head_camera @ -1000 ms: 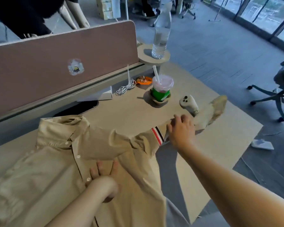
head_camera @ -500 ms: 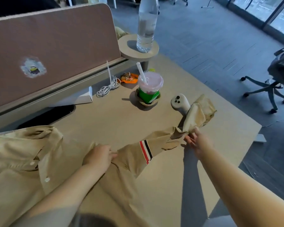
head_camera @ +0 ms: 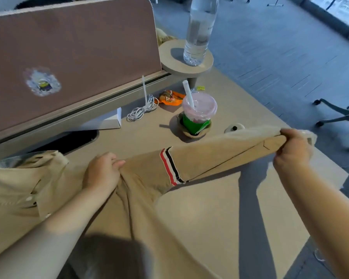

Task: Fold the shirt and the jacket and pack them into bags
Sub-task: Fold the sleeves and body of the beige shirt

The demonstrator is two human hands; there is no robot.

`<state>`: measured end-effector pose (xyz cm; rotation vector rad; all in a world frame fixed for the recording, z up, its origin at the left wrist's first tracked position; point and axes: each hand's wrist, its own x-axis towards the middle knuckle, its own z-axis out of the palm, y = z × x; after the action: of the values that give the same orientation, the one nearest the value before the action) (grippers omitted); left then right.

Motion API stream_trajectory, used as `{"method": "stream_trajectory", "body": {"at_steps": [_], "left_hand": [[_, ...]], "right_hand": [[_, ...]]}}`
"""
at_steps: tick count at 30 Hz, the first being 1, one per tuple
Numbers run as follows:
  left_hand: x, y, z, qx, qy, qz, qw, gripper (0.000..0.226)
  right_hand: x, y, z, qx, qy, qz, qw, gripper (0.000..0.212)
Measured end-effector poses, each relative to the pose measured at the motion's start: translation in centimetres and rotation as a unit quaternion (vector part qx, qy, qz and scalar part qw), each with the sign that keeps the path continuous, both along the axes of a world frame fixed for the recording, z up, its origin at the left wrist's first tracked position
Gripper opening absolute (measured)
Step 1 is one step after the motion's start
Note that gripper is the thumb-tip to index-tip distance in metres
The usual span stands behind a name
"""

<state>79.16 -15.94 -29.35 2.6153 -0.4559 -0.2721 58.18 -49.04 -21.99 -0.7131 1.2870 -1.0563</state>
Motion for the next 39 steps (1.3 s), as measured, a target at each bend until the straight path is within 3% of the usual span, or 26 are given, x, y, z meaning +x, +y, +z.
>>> {"method": "stream_trajectory", "body": {"at_steps": [3, 6, 9, 12, 17, 20, 23, 25, 31, 34, 37, 39], "left_hand": [[1.0, -0.5, -1.0, 0.030, 0.029, 0.014, 0.999, 0.023], [0.9, -0.2, -1.4, 0.012, 0.075, 0.010, 0.997, 0.037], [-0.6, 1.6, -0.5, -0.051, 0.100, -0.019, 0.994, 0.052], [-3.2, 4.9, 0.1, -0.037, 0.101, -0.056, 0.993, 0.054], [-7.9, 11.6, -0.9, 0.034, 0.145, -0.077, 0.986, 0.053], [-10.8, 16.0, -1.0, 0.102, 0.137, -0.079, 0.982, 0.052], [-13.5, 20.9, -0.5, 0.149, 0.127, -0.061, 0.979, 0.053], [-15.2, 24.7, 0.0, 0.171, 0.124, -0.039, 0.977, 0.055], [-21.0, 35.7, 0.9, 0.162, 0.088, 0.004, 0.983, 0.060], [-23.7, 39.8, 0.9, 0.104, 0.071, 0.119, 0.985, 0.069], [-26.5, 43.8, 0.8, 0.094, 0.078, 0.288, 0.950, 0.078], [-28.0, 46.4, 0.5, 0.049, 0.130, 0.361, 0.922, 0.076]], "right_hand": [[2.1, -2.2, 0.3, -0.080, -0.031, 0.015, 0.996, 0.018], [3.5, -4.0, -2.0, -0.067, 0.086, 0.098, 0.989, 0.016], [2.0, -3.6, -5.7, 0.052, 0.243, 0.179, 0.952, 0.058], [0.0, 1.6, -7.2, 0.044, 0.364, 0.215, 0.905, 0.048], [-3.0, 16.5, -9.0, 0.007, 0.402, 0.372, 0.837, 0.030], [-4.5, 23.6, -8.6, -0.095, 0.469, 0.443, 0.758, 0.024], [-5.5, 29.5, -7.4, -0.225, 0.578, 0.447, 0.644, 0.043], [-5.9, 33.6, -6.2, -0.298, 0.595, 0.467, 0.583, 0.051], [-6.2, 47.3, -3.4, -0.378, 0.470, 0.651, 0.462, 0.057], [-6.4, 53.2, -4.6, -0.377, 0.395, 0.728, 0.414, 0.056], [-7.2, 58.2, -6.1, -0.403, 0.361, 0.765, 0.349, 0.058], [-7.6, 60.2, -7.2, -0.392, 0.395, 0.777, 0.293, 0.071]]}}
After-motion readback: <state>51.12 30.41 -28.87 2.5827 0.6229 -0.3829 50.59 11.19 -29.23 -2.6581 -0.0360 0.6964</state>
